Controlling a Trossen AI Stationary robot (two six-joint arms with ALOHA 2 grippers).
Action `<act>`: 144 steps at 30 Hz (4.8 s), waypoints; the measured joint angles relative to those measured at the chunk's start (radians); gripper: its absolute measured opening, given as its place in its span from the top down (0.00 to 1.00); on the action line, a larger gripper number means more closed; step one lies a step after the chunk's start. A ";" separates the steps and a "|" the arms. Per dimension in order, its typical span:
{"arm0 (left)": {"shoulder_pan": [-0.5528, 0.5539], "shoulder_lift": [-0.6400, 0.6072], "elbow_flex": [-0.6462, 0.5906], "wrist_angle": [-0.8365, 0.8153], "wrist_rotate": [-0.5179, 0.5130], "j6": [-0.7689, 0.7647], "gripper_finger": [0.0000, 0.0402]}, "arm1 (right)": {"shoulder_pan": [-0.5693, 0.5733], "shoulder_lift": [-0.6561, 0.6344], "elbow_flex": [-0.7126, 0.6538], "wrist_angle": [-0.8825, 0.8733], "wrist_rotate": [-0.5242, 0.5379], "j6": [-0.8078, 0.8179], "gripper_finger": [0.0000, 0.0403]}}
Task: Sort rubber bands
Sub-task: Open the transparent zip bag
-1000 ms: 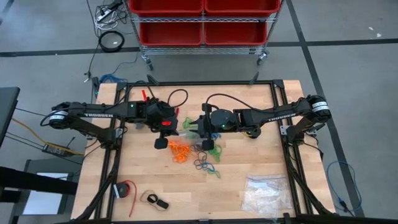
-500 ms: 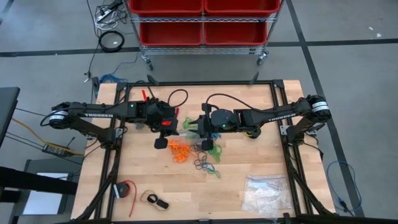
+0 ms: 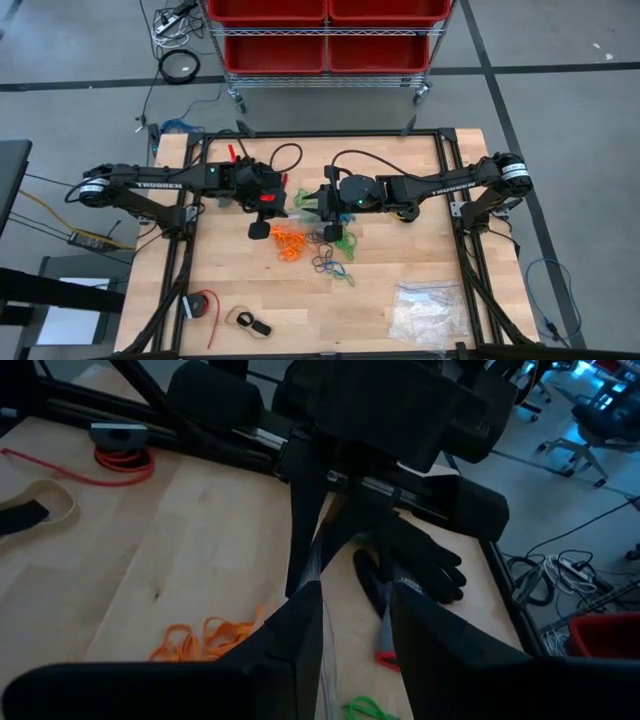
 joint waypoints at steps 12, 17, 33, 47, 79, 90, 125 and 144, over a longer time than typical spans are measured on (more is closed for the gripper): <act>0.000 0.000 0.000 0.003 0.000 -0.001 0.99 | 0.000 0.000 0.000 0.000 0.000 0.000 0.73; 0.000 0.000 0.000 0.004 0.000 -0.001 0.99 | 0.000 0.000 0.000 0.000 0.000 0.000 0.73; 0.000 0.000 0.000 0.005 0.000 -0.021 0.99 | 0.000 0.000 0.000 0.000 0.000 0.000 0.73; 0.000 0.000 0.000 0.004 0.000 -0.033 0.99 | 0.000 0.001 0.000 0.066 0.000 0.002 0.73; 0.000 0.000 0.000 0.004 0.000 -0.041 0.99 | -0.080 0.005 0.000 0.390 -0.112 0.523 0.73; 0.000 0.000 0.000 -0.042 -0.003 0.001 0.99 | -0.012 0.007 -0.047 0.098 -0.088 0.343 0.74; 0.000 0.000 -0.001 -0.041 -0.019 0.035 0.99 | 0.011 0.085 -0.048 -0.075 -0.003 0.115 0.67; 0.000 0.000 -0.001 0.012 -0.059 0.033 0.99 | 0.024 0.081 -0.048 -0.104 -0.037 0.137 0.68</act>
